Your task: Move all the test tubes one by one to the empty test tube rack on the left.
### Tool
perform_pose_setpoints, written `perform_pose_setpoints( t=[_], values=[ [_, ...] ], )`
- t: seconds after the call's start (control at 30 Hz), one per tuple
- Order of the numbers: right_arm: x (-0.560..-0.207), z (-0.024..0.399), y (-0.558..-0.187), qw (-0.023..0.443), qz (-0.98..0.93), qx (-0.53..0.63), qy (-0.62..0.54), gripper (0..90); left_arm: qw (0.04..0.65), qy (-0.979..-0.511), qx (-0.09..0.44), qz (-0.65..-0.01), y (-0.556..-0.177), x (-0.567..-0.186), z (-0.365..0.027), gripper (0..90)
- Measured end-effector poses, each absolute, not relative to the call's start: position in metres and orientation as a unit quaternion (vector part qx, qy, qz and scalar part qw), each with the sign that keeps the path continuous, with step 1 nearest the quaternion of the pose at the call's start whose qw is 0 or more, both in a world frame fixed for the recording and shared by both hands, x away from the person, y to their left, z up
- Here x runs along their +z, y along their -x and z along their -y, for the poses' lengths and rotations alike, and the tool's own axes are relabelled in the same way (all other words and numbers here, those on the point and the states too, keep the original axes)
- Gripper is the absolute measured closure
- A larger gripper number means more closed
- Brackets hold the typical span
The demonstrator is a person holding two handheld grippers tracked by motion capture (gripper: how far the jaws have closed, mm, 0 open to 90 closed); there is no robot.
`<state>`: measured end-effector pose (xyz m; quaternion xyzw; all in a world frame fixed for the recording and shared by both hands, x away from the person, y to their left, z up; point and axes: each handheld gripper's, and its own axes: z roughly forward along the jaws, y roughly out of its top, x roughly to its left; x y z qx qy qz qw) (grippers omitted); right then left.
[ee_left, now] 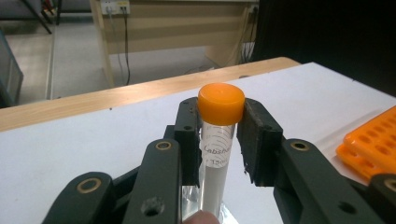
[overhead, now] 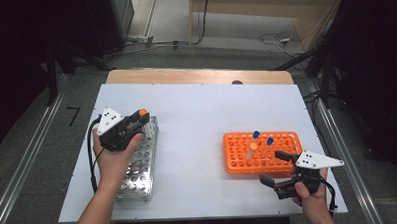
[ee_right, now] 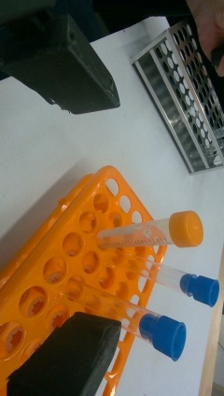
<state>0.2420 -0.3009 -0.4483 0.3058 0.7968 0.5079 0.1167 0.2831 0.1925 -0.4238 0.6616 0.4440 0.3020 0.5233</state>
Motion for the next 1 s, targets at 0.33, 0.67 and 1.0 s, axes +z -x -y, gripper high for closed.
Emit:
perform_pose_setpoints(
  t=[0.33, 0.67, 1.0],
  values=[
    [-0.4489, 0.2985, -0.2416, 0.117, -0.799, 0.506, -0.304, 0.0, 0.483, -0.677, 0.308, -0.462, -0.2784, -0.4273, -0.1842, 70.1],
    [-0.4499, 0.2959, -0.2411, 0.113, -0.801, 0.505, -0.302, 0.0, 0.464, -0.689, 0.29, -0.476, -0.2788, -0.4342, -0.1821, 69.6],
    [-0.4498, 0.2925, -0.2398, 0.105, -0.803, 0.507, -0.296, 0.0, 0.477, -0.677, 0.278, -0.487, -0.2755, -0.4292, -0.1858, 52.2]
  ],
)
